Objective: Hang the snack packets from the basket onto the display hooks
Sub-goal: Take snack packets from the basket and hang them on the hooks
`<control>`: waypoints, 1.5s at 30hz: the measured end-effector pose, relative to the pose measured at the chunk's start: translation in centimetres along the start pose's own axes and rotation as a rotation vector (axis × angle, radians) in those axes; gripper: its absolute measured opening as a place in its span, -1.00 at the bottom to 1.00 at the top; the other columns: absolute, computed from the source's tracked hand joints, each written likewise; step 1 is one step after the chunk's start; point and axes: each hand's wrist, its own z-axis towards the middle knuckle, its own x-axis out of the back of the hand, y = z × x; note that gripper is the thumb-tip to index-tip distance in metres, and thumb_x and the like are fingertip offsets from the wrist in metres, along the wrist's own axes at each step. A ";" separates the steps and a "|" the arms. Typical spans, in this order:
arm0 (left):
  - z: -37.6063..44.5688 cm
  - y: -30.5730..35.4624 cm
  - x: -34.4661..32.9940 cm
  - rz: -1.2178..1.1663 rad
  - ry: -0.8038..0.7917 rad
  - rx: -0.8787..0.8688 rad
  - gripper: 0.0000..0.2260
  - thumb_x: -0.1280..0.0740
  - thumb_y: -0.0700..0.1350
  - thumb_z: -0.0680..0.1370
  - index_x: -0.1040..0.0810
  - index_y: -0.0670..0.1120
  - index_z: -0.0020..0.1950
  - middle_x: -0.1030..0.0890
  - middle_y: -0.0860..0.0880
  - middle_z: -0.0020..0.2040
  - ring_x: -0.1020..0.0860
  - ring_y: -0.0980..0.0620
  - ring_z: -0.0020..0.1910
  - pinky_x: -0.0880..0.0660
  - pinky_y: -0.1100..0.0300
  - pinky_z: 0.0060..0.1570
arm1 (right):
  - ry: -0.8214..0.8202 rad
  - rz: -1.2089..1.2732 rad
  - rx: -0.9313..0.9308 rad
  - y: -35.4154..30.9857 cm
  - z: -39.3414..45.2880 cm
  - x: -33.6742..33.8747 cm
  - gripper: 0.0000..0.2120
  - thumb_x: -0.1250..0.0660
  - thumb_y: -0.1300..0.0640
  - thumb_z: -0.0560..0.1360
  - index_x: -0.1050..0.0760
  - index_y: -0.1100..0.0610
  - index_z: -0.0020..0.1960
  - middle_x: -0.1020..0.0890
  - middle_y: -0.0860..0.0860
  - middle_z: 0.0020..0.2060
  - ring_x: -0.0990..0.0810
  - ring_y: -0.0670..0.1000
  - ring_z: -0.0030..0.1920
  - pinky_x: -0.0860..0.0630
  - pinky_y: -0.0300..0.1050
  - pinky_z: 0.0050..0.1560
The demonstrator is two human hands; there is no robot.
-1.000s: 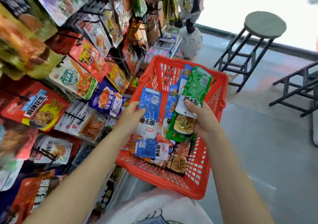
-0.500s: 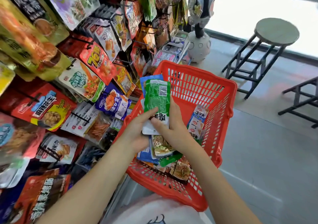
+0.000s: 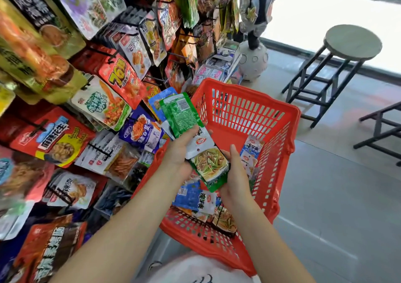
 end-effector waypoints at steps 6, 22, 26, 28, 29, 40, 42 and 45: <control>-0.7 -2.2 -1.5 0.080 0.015 0.074 -0.59 -0.54 0.02 0.32 -0.69 -0.17 0.09 -0.71 -0.21 0.06 -0.71 -0.14 -0.08 -0.62 0.02 -0.13 | 0.022 0.010 0.093 -1.0 0.5 -1.1 -0.59 -0.14 -0.20 0.67 -0.60 0.09 0.14 -0.73 0.09 0.04 -0.71 0.10 0.02 -0.62 0.02 -0.04; 0.2 -1.2 0.7 0.591 -0.213 0.256 0.03 -0.73 0.15 0.14 -0.35 0.02 0.52 -0.49 -0.09 0.45 -0.51 -0.14 0.37 -0.46 -0.15 0.35 | -0.096 -0.677 0.579 -7.0 1.8 -0.7 -0.60 -0.35 0.04 0.61 -0.41 -0.03 0.43 -0.46 -0.07 0.26 -0.39 -0.16 0.25 -0.33 -0.51 -0.01; -0.7 -1.5 0.2 0.552 -0.205 0.171 -0.26 -0.64 0.05 0.31 -0.47 -0.07 0.42 -0.65 -0.07 0.26 -0.62 -0.06 0.22 -0.58 0.02 0.14 | -0.180 -0.693 0.511 -6.1 1.5 -1.1 -0.57 -0.23 -0.05 0.67 -0.29 0.00 0.50 -0.40 -0.08 0.40 -0.37 -0.09 0.34 -0.36 -0.18 0.27; -0.8 -1.8 0.3 0.520 -0.198 0.123 -0.49 -0.57 -0.06 0.44 -0.54 -0.06 0.35 -0.70 -0.06 0.15 -0.66 -0.07 0.15 -0.59 0.00 0.12 | -0.187 -0.688 0.464 -6.2 1.4 -1.3 -0.56 -0.17 -0.09 0.68 -0.25 -0.06 0.53 -0.36 -0.09 0.44 -0.36 -0.09 0.36 -0.32 -0.10 0.28; -0.8 -1.7 0.4 0.507 -0.193 0.101 -0.53 -0.56 -0.08 0.44 -0.56 -0.05 0.33 -0.71 -0.07 0.14 -0.66 -0.10 0.14 -0.59 -0.07 0.15 | -0.182 -0.651 0.427 -6.2 1.2 -1.3 -0.54 -0.16 -0.12 0.68 -0.23 -0.08 0.55 -0.36 -0.10 0.42 -0.36 -0.09 0.35 -0.31 -0.10 0.27; 0.4 -2.0 0.8 0.438 0.111 -0.125 -0.03 -0.23 0.64 0.26 -0.28 0.17 0.56 -0.41 0.04 0.51 -0.41 -0.03 0.46 -0.38 -0.15 0.42 | -0.472 -0.688 0.194 -3.7 -0.2 -0.5 -0.52 -0.36 -0.02 0.61 -0.27 -0.20 0.47 -0.55 -0.31 0.24 -0.58 -0.25 0.16 -0.50 -0.19 0.16; 0.4 -2.0 0.6 0.541 0.106 -0.171 -0.17 -0.19 0.51 0.47 -0.15 0.11 0.62 -0.30 0.06 0.56 -0.31 -0.06 0.53 -0.28 -0.12 0.49 | -0.474 -0.726 0.229 -4.0 0.2 -0.1 -0.55 -0.37 0.07 0.61 -0.31 -0.22 0.39 -0.61 -0.26 0.18 -0.62 -0.22 0.10 -0.53 -0.32 -0.03; 0.9 -0.6 1.6 0.939 0.174 -0.497 -0.20 -0.40 0.14 0.57 0.00 0.02 0.64 -0.13 0.04 0.60 -0.09 -0.01 0.61 -0.11 0.01 0.53 | -0.464 -0.799 0.209 -5.5 1.2 1.5 -0.55 -0.41 0.08 0.58 -0.36 -0.19 0.39 -0.64 -0.20 0.15 -0.64 -0.15 0.08 -0.53 -0.23 0.01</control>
